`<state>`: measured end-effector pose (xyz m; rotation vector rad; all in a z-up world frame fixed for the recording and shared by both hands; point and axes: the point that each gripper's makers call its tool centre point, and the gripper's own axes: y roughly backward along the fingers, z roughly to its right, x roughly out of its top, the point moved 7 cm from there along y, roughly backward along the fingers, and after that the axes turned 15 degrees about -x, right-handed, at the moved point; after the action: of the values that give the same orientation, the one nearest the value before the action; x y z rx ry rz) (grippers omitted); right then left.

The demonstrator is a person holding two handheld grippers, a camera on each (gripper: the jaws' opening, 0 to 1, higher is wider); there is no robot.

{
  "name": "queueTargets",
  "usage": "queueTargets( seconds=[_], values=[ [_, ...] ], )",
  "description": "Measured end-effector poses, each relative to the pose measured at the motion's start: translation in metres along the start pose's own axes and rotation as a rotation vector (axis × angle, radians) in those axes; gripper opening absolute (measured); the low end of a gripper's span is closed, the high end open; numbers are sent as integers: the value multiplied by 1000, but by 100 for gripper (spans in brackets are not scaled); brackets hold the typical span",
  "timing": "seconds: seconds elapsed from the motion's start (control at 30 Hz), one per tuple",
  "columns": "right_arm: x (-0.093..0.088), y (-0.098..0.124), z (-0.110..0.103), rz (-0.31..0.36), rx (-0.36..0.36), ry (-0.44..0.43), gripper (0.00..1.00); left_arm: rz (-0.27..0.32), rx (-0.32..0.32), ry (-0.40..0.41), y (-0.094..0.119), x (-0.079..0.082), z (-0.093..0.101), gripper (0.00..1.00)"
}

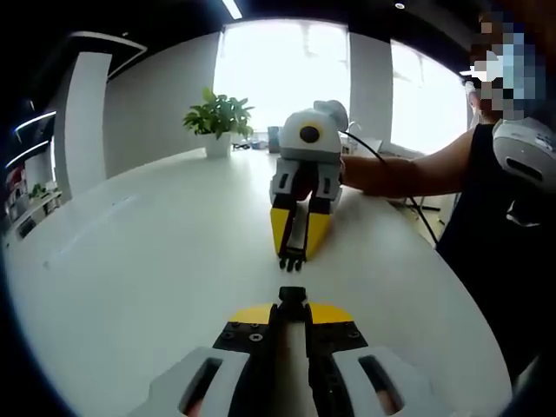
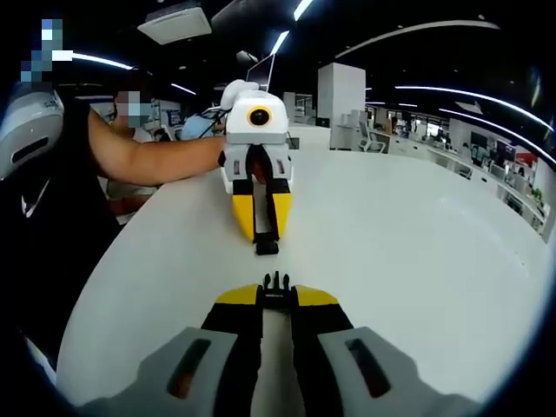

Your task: Snap the two parts of the plastic buckle together until the buckle closes and remains connected.

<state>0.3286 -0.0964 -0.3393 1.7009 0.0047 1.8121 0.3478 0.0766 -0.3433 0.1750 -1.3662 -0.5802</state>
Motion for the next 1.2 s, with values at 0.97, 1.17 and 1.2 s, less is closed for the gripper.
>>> queueTargets(
  seconds=[0.97, 1.17, 1.2],
  values=[
    [2, -4, -4, 7, 20, 16, 11, 1, -11, -10, -5, 2, 0, 10],
    [2, -4, -4, 8, 20, 15, 11, 1, -11, -8, -4, 2, -1, 10],
    [2, -4, -4, 8, 20, 15, 11, 1, -11, -8, -4, 2, -1, 10]
  ],
)
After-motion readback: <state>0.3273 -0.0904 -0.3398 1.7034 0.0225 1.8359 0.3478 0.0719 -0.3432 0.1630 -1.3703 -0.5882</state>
